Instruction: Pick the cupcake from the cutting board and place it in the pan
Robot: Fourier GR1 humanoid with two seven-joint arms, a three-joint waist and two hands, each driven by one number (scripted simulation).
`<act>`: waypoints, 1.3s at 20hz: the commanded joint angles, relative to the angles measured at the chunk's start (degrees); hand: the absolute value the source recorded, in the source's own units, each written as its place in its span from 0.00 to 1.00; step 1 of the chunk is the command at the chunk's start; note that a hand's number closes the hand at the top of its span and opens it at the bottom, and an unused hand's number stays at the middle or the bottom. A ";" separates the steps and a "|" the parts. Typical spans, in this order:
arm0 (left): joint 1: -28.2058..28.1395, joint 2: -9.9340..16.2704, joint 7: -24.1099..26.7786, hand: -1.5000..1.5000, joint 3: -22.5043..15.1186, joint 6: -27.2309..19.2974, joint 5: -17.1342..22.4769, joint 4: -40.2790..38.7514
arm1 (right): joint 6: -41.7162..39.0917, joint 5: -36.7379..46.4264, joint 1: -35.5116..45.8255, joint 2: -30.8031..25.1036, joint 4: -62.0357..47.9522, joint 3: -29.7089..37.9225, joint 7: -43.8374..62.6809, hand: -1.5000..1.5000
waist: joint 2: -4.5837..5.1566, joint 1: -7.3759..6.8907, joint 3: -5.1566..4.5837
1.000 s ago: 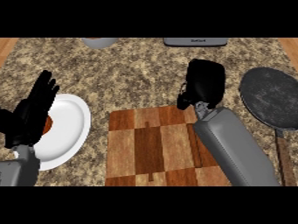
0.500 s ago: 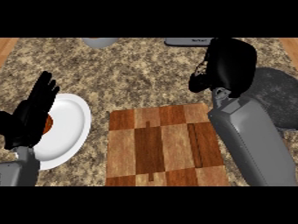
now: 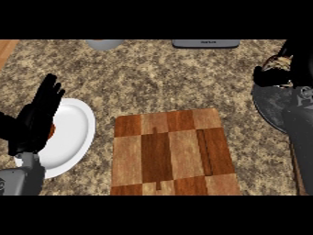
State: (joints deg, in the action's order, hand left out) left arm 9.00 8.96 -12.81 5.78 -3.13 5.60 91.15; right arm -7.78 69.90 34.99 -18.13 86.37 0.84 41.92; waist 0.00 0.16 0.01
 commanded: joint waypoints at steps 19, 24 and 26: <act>0.15 -0.36 1.26 0.50 0.39 1.09 -0.17 -0.61 | 32.64 -14.28 -0.18 -10.30 -51.09 19.00 -43.20 1.00 | 0.36 -1.13 0.05; 2.40 1.39 -2.72 0.50 0.85 3.46 2.44 1.07 | 30.82 -16.55 4.68 -11.21 -61.47 24.37 -35.31 0.00 | 0.97 -2.70 0.19; 2.25 0.00 -1.78 0.50 0.41 1.25 0.69 0.17 | 28.53 -18.76 5.25 -12.88 -65.30 25.81 -39.45 0.00 | 0.88 -2.25 0.19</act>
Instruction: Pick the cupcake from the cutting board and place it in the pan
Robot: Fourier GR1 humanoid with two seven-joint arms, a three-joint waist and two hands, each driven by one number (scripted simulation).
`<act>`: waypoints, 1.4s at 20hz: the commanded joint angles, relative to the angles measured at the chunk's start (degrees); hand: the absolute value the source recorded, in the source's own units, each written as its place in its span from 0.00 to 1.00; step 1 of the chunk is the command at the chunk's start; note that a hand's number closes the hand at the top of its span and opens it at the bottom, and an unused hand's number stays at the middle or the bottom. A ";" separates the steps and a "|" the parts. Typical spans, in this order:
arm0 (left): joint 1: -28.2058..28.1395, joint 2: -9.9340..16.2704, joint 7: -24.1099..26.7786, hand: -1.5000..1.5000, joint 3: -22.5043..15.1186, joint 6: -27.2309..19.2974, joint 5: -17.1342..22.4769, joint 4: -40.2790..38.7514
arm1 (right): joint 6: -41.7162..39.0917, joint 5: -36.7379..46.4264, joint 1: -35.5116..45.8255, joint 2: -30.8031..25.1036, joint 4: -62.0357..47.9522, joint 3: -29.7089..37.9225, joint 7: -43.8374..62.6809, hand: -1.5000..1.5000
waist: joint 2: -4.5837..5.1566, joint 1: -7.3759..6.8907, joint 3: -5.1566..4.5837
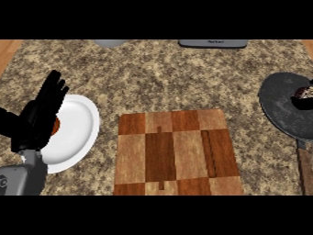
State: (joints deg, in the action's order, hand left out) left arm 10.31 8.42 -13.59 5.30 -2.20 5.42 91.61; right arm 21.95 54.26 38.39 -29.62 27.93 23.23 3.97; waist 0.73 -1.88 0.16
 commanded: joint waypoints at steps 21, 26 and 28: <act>-0.68 1.40 -2.15 0.50 2.10 -0.54 0.13 0.93 | -24.18 -35.54 -11.17 -11.84 -4.44 27.54 -32.39 0.00 | -1.04 3.13 -0.12; -2.57 1.77 -3.29 0.50 3.13 -0.57 0.97 2.86 | -37.35 -41.31 -19.24 -11.54 -1.24 29.35 -36.04 0.00 | -1.21 3.17 -0.23; -1.05 1.10 -3.42 0.50 2.15 -0.61 0.73 2.76 | -40.27 -43.02 -24.40 -11.99 0.27 30.08 -39.36 0.00 | -1.02 3.04 -0.19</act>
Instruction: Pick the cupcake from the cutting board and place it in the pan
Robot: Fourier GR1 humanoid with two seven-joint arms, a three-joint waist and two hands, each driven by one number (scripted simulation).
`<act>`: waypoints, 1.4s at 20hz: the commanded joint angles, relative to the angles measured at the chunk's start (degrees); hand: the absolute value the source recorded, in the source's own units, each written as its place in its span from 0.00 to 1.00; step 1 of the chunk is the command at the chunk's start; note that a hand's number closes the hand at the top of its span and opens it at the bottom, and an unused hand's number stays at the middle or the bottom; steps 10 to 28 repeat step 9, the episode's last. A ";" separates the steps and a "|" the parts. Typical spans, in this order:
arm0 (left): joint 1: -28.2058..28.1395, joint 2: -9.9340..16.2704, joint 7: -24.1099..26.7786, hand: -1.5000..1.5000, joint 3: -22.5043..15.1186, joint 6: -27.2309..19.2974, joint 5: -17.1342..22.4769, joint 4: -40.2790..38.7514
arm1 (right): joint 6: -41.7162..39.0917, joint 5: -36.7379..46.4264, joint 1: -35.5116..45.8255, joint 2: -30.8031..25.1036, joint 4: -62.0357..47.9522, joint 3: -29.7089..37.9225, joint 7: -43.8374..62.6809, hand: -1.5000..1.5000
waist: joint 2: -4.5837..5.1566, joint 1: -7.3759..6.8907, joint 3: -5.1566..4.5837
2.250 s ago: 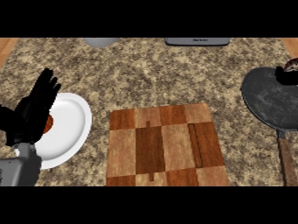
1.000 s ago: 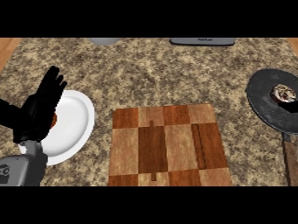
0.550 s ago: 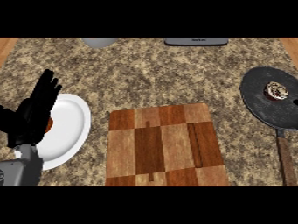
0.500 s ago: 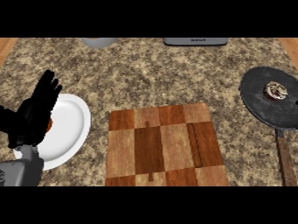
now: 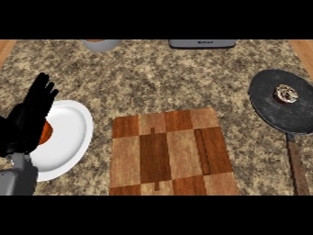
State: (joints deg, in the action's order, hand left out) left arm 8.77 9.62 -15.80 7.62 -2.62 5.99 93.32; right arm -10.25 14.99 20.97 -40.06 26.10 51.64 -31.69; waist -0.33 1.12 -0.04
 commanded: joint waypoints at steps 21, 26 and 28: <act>-3.03 0.02 -0.07 0.50 0.21 1.17 0.16 2.93 | -7.75 -10.87 -18.57 6.24 25.73 -0.48 5.89 0.00 | 0.15 -0.76 -0.05; -3.03 0.02 -0.07 0.50 0.21 1.17 0.16 2.93 | -7.75 -10.87 -18.57 6.24 25.73 -0.48 5.89 0.00 | 0.15 -0.76 -0.05; -3.03 0.02 -0.07 0.50 0.21 1.17 0.16 2.93 | -7.75 -10.87 -18.57 6.24 25.73 -0.48 5.89 0.00 | 0.15 -0.76 -0.05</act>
